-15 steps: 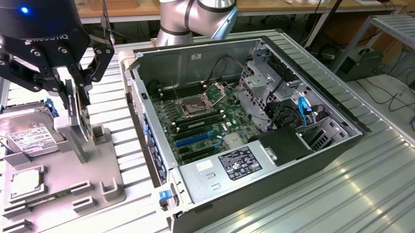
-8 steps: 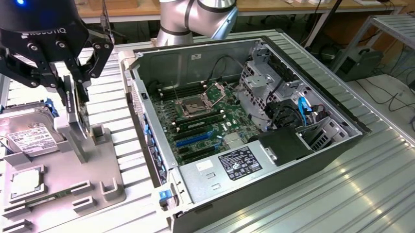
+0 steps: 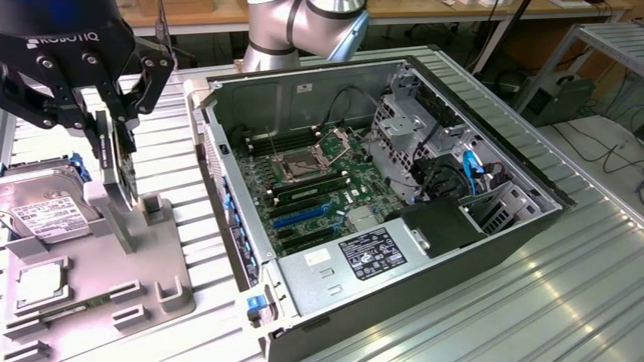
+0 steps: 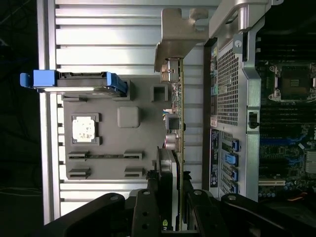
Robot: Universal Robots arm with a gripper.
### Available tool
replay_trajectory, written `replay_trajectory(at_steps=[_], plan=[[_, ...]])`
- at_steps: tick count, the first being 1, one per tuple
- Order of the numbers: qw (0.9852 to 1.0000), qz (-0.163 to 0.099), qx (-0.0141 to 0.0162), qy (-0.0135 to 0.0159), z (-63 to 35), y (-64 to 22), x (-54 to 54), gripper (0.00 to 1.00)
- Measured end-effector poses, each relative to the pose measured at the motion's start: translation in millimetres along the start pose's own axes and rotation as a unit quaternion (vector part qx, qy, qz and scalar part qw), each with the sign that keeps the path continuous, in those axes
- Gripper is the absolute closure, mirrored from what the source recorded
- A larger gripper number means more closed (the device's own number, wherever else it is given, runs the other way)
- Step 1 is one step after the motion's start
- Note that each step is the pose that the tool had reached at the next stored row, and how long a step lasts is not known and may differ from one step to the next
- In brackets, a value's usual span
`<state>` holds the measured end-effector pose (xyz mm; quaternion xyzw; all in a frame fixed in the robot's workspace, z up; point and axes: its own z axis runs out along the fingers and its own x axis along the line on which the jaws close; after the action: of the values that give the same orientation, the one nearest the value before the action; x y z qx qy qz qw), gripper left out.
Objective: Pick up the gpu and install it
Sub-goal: 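Pick up the gpu and move the gpu toward the slot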
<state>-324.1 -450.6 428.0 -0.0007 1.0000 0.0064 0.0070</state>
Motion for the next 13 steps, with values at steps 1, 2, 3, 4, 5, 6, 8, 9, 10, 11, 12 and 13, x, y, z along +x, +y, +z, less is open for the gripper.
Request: replay_trajectory(at_steps=[1,2,3,4,5,6,8,9,10,11,12,13], plan=[[1.0,0.0,0.0,0.0,-0.9,0.0,0.0,0.72],[1.0,0.0,0.0,0.0,-1.9,0.0,0.0,0.72],[1.0,0.0,0.0,0.0,-2.8,0.1,0.0,0.72],[1.0,0.0,0.0,0.0,-3.7,0.1,-0.1,0.72],[1.0,0.0,0.0,0.0,-4.7,0.1,-0.1,0.72],[1.0,0.0,0.0,0.0,-5.6,0.1,-0.1,0.72],[1.0,0.0,0.0,0.0,-8.4,0.1,-0.1,0.72],[1.0,0.0,0.0,0.0,-9.3,0.1,-0.1,0.72],[1.0,0.0,0.0,0.0,-10.1,0.1,-0.1,0.72],[1.0,0.0,0.0,0.0,-11.2,0.2,-0.2,0.72],[1.0,0.0,0.0,0.0,-12.0,0.2,-0.2,0.72],[1.0,0.0,0.0,0.0,-12.9,0.2,-0.2,0.72]])
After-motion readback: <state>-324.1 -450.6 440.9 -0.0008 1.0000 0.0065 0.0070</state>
